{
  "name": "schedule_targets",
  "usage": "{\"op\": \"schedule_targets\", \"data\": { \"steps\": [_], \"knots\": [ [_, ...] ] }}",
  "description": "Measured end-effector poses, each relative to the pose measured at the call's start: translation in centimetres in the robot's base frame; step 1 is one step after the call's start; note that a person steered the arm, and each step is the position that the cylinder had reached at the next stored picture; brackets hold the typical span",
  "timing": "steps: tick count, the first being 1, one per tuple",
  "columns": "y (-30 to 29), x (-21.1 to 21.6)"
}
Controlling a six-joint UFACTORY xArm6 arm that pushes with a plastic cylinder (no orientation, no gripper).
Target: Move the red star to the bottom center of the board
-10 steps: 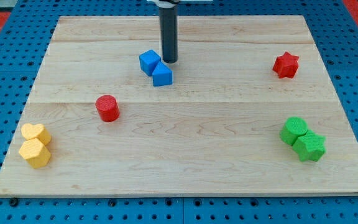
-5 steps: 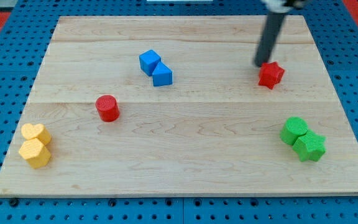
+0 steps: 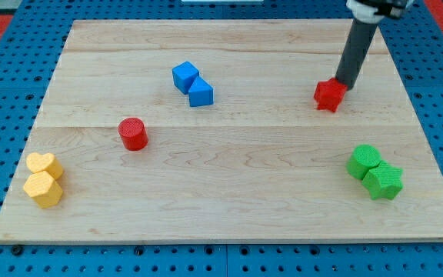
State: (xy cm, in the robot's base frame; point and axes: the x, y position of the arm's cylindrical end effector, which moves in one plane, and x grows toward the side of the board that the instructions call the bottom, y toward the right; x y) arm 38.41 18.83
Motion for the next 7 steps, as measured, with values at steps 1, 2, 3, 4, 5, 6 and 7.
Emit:
{"op": "schedule_targets", "data": {
  "steps": [1, 2, 3, 4, 5, 6, 7],
  "knots": [
    [-2.8, 0.5],
    [-8.1, 2.2],
    [-13.0, 5.7],
    [-16.2, 10.5],
    [-16.0, 10.9],
    [-18.1, 9.2],
    [-21.6, 10.3]
  ]
}}
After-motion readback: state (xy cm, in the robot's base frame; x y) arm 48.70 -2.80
